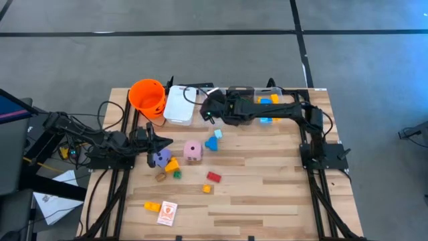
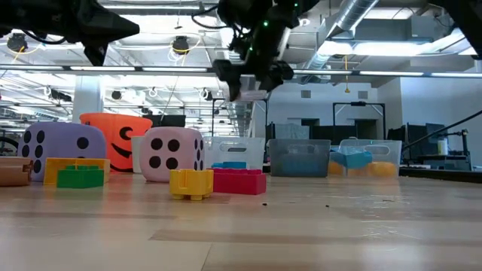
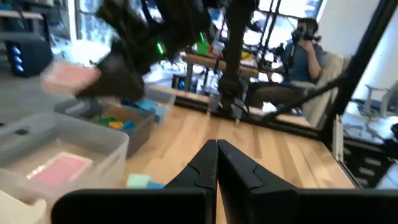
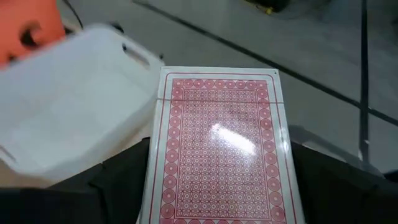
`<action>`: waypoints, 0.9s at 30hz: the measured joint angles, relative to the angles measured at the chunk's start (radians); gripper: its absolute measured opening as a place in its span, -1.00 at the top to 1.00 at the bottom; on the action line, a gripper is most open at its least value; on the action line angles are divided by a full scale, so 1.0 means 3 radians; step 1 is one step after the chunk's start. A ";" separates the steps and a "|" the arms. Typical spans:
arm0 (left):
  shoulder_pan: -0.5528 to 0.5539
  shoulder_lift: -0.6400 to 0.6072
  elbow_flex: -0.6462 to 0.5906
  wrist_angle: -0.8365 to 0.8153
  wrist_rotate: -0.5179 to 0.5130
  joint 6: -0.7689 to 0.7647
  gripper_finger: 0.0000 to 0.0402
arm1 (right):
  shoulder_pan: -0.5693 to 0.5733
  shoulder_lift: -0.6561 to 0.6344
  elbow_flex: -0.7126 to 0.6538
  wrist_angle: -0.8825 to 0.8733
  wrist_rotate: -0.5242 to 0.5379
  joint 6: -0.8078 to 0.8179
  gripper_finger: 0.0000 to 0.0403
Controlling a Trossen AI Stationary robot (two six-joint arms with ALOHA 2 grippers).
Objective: Pick & Place Toys
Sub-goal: Put the red game card into the left transparent bin, then put the small red game piece into the black bin
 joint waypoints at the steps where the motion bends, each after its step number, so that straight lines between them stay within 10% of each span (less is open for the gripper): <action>1: -0.0001 0.0001 0.0000 -0.0040 0.0027 -0.0044 1.00 | -0.0019 0.0004 0.0009 0.0030 0.0004 0.0000 -0.69; 15: -0.0001 0.0012 0.0000 -0.0186 0.0109 -0.0314 1.00 | -0.0061 0.0185 0.0000 0.0307 -0.0003 -0.0476 -0.84; 27: 0.0001 0.0012 0.0000 -0.0167 0.0105 -0.0303 1.00 | 0.0840 0.0183 0.0000 0.0148 -0.0013 -0.1118 -0.85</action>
